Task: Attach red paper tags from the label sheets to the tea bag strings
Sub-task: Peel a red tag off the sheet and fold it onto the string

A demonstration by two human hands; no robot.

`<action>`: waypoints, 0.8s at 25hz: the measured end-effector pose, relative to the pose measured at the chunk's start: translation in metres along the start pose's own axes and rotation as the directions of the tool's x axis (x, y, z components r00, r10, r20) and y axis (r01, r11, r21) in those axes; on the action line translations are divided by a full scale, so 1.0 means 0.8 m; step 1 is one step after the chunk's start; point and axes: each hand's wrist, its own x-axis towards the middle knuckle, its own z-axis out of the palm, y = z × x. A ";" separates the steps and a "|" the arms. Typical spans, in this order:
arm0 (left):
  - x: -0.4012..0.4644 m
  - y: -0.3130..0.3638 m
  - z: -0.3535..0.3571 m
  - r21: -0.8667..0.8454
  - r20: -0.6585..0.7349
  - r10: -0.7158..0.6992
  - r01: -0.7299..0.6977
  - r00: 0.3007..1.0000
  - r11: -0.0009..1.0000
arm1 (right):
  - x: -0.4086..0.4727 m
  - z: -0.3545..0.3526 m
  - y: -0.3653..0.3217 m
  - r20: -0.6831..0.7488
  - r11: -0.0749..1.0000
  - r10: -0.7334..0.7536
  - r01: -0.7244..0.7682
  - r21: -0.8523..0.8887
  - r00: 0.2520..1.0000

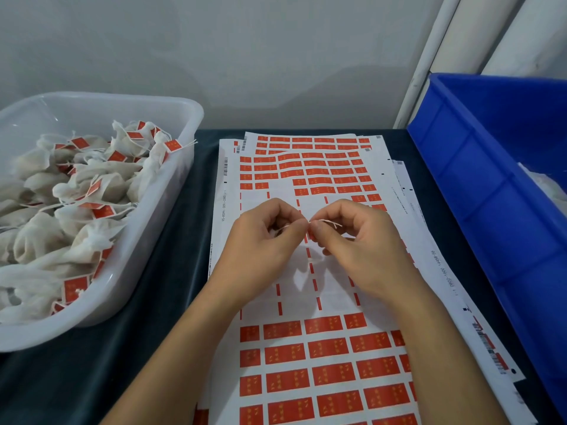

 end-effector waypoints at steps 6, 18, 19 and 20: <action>-0.001 -0.002 0.002 0.029 -0.012 0.012 -0.012 1.000 1.000 | -0.001 0.001 0.001 -0.026 1.000 -0.011 0.011 -0.026 1.000; -0.002 0.003 0.001 -0.051 0.010 0.016 -0.016 1.000 0.999 | -0.003 0.000 -0.003 -0.069 0.999 -0.013 0.015 0.030 0.998; -0.001 0.003 0.001 -0.044 0.016 0.019 -0.018 1.000 0.999 | -0.003 0.000 -0.004 -0.064 0.999 -0.023 0.025 0.021 0.998; -0.001 0.003 0.000 -0.035 0.023 0.020 -0.019 1.000 0.999 | -0.004 0.001 -0.004 -0.059 0.999 -0.031 0.032 0.011 0.998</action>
